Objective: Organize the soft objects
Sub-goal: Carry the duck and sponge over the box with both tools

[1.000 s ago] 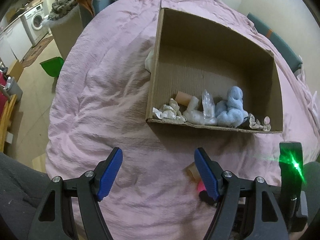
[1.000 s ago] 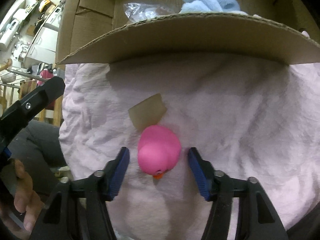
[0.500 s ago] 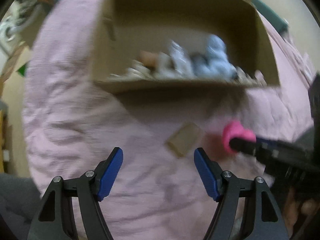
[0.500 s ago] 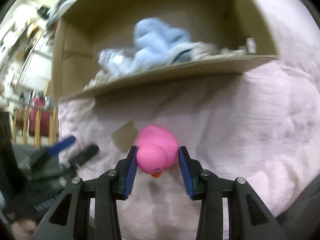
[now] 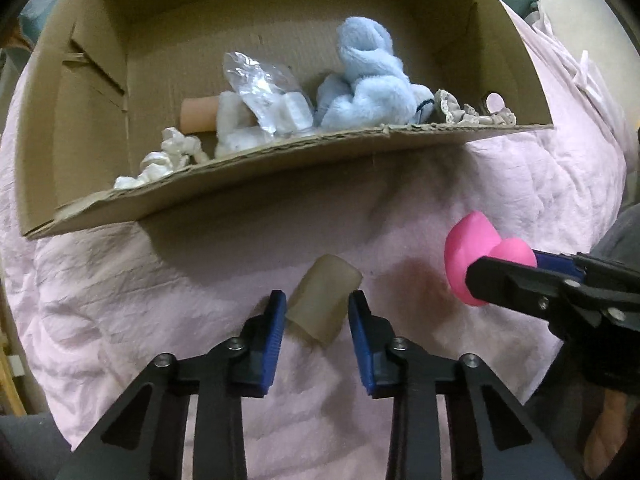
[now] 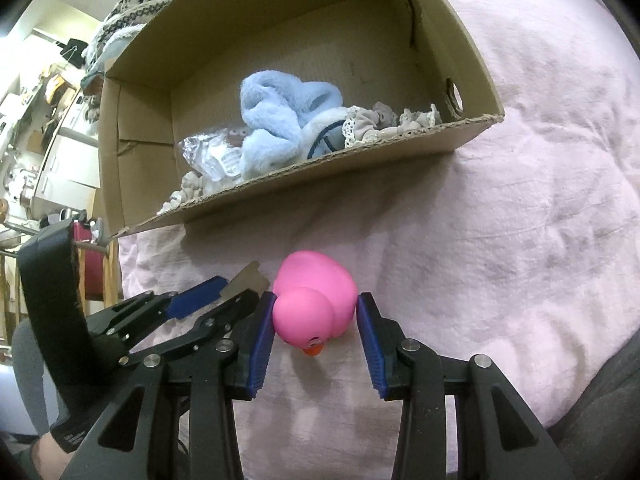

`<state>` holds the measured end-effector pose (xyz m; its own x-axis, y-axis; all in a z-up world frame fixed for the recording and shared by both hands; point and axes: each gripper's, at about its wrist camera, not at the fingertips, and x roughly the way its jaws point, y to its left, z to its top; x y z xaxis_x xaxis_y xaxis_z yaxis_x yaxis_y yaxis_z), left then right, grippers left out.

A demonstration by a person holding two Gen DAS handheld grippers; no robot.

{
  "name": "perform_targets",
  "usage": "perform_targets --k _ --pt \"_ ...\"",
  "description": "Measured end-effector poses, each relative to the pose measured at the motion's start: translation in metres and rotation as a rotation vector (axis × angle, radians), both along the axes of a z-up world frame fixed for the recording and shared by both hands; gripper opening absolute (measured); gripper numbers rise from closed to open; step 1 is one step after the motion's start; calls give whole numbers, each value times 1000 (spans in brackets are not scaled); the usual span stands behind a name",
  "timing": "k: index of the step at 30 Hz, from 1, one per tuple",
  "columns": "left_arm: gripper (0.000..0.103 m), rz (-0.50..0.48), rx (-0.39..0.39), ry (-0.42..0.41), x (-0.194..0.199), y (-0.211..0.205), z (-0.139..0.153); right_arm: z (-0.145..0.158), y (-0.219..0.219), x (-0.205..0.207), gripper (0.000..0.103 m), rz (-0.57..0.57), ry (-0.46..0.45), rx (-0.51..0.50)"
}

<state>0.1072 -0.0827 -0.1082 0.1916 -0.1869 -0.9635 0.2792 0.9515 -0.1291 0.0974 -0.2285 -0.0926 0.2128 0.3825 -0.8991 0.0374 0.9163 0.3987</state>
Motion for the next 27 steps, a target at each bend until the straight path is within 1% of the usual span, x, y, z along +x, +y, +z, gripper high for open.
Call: perform_targets --k 4,7,12,14,18,20,24,26,27 --pt "9 -36 -5 -10 -3 -4 2 0 -4 -2 43 -5 -5 5" --pt "9 -19 -61 2 -7 1 7 1 -3 -2 43 -3 -6 7" --pt "9 40 -80 -3 -19 10 21 2 2 -4 43 5 -11 12" --pt "9 55 -70 -21 -24 14 25 2 4 -3 43 9 -12 10" --pt "9 80 11 -102 -29 20 36 3 7 -4 43 19 -16 5" --pt "9 101 22 -119 -28 25 41 5 9 -5 43 26 -25 1" --pt "9 125 58 -179 -28 27 58 12 15 -6 43 37 -48 6" --pt "9 122 60 -207 -28 26 71 19 17 -8 43 47 -77 14" --pt "9 127 47 -230 -29 27 81 24 18 -9 43 54 -93 13"
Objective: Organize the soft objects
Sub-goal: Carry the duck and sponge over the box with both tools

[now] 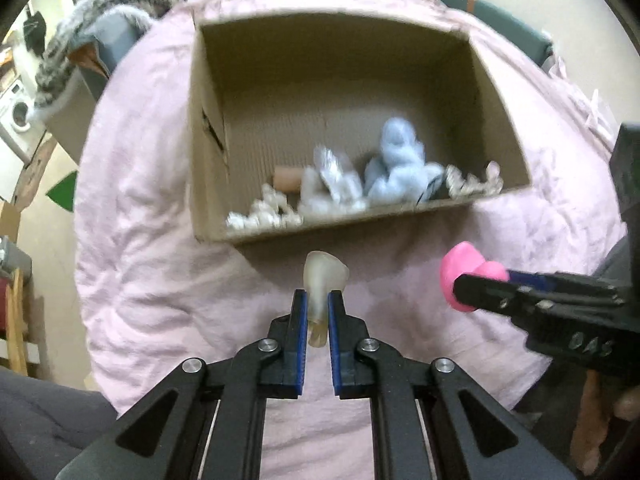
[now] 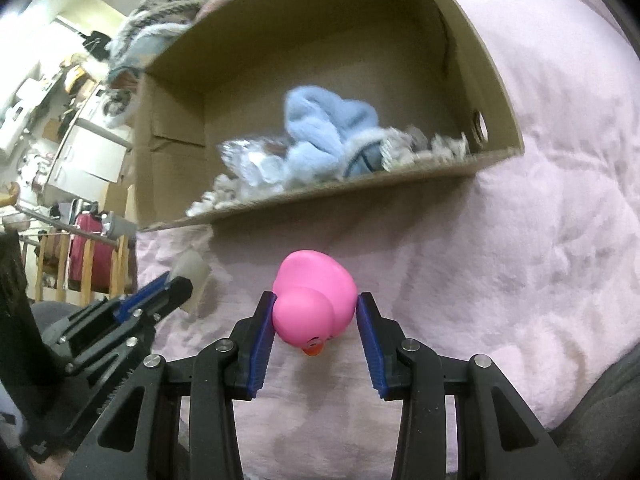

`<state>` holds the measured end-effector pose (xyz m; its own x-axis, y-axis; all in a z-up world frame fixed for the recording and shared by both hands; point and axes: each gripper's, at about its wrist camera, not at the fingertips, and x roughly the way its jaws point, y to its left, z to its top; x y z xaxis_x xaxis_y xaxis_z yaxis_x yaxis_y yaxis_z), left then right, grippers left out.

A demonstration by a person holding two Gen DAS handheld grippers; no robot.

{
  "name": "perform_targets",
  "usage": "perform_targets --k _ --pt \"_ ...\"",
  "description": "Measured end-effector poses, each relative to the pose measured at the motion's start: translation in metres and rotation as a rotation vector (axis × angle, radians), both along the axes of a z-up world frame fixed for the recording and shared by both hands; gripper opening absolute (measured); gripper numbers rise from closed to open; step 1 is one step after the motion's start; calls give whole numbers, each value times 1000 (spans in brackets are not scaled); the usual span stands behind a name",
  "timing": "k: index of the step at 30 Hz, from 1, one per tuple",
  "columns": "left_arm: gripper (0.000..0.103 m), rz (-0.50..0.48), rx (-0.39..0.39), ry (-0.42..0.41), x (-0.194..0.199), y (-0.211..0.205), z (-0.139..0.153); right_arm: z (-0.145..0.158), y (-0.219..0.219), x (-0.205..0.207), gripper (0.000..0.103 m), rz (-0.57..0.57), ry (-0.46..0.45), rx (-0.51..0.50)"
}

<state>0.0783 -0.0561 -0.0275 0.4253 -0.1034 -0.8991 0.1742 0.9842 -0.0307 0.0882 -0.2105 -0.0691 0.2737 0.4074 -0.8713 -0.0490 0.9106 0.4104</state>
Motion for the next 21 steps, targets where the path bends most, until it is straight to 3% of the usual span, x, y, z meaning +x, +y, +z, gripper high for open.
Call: perform_targets --k 11,21 --pt "9 98 -42 -198 8 39 63 55 2 4 43 48 -222 18" --pt "9 143 -43 -270 51 48 76 82 -13 41 43 34 -311 11"
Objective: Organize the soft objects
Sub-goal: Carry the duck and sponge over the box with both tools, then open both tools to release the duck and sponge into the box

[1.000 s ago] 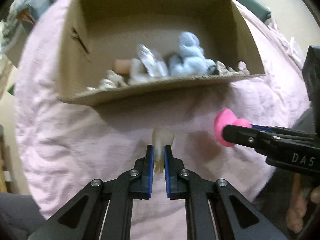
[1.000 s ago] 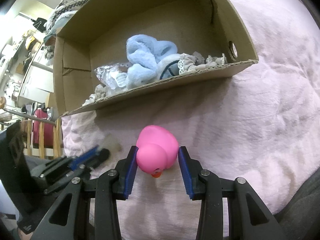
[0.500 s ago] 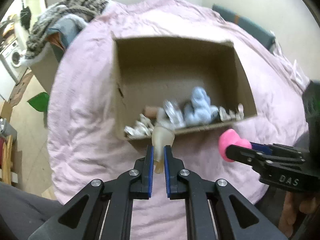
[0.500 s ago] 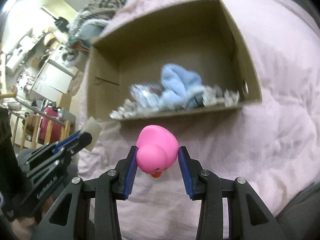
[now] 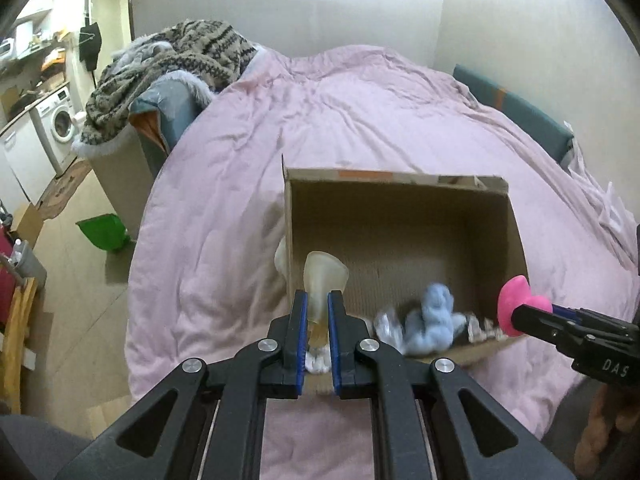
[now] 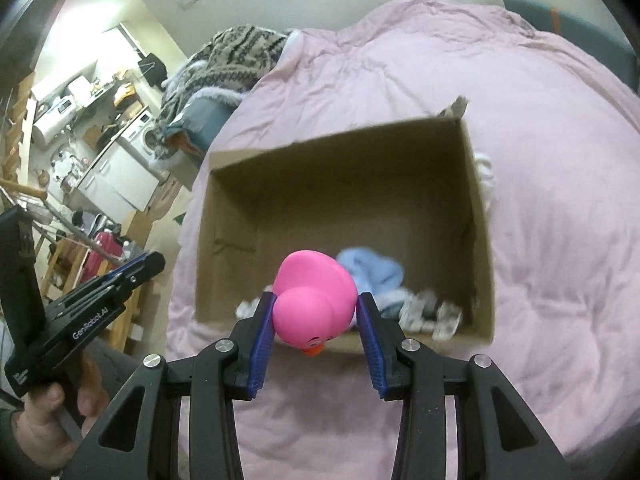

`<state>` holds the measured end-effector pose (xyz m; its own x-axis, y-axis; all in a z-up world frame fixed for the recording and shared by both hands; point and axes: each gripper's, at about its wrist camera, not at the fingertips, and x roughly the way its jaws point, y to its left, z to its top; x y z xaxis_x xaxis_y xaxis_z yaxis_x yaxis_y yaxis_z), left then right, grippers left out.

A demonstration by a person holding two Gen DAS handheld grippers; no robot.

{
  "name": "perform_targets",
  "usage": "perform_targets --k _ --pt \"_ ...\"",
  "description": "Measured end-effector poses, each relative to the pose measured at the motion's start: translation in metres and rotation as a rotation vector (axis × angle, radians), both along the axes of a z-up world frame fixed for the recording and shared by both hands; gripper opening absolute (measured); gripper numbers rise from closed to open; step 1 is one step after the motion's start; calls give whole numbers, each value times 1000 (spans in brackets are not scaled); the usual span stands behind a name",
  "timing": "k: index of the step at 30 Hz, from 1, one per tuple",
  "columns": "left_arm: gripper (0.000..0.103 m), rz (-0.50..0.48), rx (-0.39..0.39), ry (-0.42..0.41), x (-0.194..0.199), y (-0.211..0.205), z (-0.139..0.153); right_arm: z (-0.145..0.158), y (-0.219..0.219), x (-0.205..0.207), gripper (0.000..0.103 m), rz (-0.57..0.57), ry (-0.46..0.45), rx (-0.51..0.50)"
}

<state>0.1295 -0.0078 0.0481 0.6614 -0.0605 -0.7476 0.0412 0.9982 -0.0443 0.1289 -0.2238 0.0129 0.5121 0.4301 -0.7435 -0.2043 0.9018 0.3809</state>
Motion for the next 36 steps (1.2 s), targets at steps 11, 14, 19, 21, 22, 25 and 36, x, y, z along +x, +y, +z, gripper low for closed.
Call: perform_targets --k 11,14,19,21,22,25,36 --pt "9 12 -33 32 25 3 -44 -37 -13 28 43 -60 70 -22" --pt "10 16 -31 20 25 3 -45 -45 -13 31 43 -64 94 -28" --pt "10 19 -34 29 25 3 -50 -54 -10 32 43 -68 126 -38" --pt "10 14 -38 29 24 1 -50 -57 -8 32 43 -66 134 -54" --pt "10 10 -38 25 24 0 -49 -58 -7 32 43 -66 138 -55" --pt "10 -2 -23 6 21 -4 -47 -58 -6 32 43 -64 135 -54" --pt "28 -39 -21 19 18 -11 -48 -59 -10 33 43 -71 143 -36"
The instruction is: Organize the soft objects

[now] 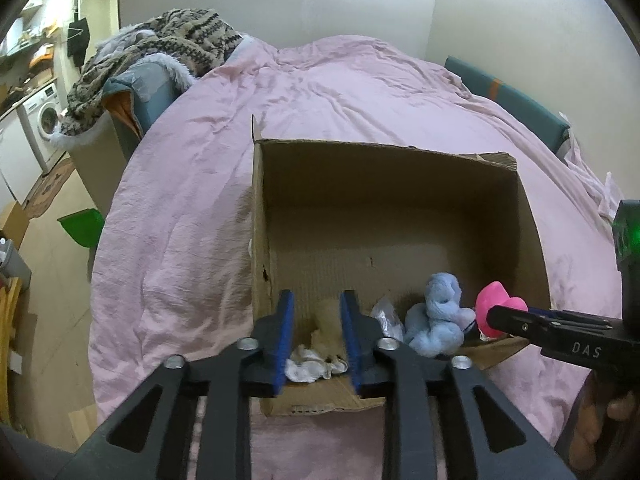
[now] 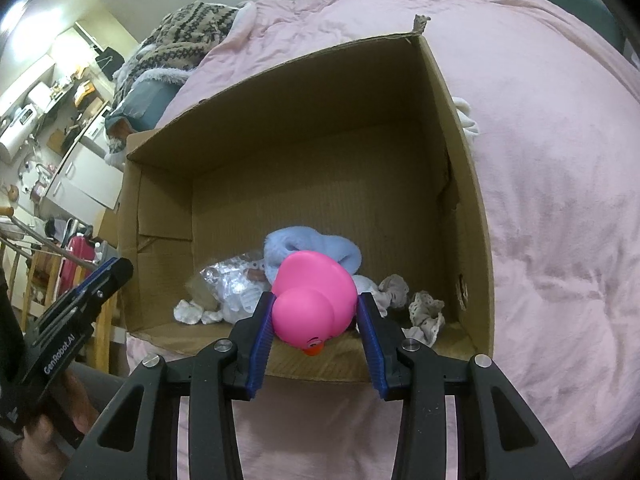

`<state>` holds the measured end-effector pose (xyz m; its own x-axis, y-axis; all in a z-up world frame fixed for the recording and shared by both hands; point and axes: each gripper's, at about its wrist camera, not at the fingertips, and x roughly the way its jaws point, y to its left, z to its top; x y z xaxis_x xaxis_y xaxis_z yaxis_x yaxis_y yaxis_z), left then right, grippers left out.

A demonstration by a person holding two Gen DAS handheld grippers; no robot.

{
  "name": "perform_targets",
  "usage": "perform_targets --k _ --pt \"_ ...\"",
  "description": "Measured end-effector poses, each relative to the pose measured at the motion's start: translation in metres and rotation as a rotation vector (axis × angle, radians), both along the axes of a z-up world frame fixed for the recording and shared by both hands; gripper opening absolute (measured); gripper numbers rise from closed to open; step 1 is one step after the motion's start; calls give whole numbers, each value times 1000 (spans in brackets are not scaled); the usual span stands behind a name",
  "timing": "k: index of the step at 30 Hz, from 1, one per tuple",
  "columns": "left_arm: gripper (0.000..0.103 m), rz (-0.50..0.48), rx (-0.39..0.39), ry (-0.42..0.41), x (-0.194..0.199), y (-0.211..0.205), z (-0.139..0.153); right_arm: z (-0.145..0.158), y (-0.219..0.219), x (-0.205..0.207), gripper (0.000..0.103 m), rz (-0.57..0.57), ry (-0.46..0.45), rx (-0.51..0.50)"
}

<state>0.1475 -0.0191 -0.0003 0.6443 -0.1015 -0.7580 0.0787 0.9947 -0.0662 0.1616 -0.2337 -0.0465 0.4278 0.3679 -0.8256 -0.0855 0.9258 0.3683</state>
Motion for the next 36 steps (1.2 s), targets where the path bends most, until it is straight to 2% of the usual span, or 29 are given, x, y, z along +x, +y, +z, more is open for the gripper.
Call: perform_targets --k 2,6,8,10,12,16,19,21,24,26,28,30,36 --pt "42 -2 4 -6 -1 -2 1 0 0 0 43 2 -3 5" --pt "58 -7 7 -31 -5 -4 5 1 -2 0 43 2 -10 17" --pt "70 -1 11 -35 -5 -4 7 2 -4 0 45 0 -11 31" --pt "72 26 15 -59 -7 -3 11 5 -6 0 51 -9 -19 52" --pt "72 32 16 -70 -8 -2 14 11 -10 -2 69 -31 -55 73" --pt "72 45 30 -73 -9 1 18 24 -9 -6 73 -32 -110 81" --pt "72 37 25 -76 -13 3 26 36 -8 -12 83 -27 -159 63" --pt "72 42 47 -102 -18 3 35 47 -6 -18 103 -25 -194 64" --pt "74 58 31 -112 -27 8 47 62 -3 -28 103 -19 -253 60" --pt "93 90 6 -108 -32 14 55 68 -2 -34 103 -17 -268 43" --pt "99 122 -28 -109 -39 21 61 73 -1 -41 103 -23 -278 26" --pt "100 131 -46 -109 -48 26 65 77 -3 -49 103 -33 -290 22" --pt "102 124 -38 -130 -74 35 70 83 -7 -73 103 -58 -289 -37"
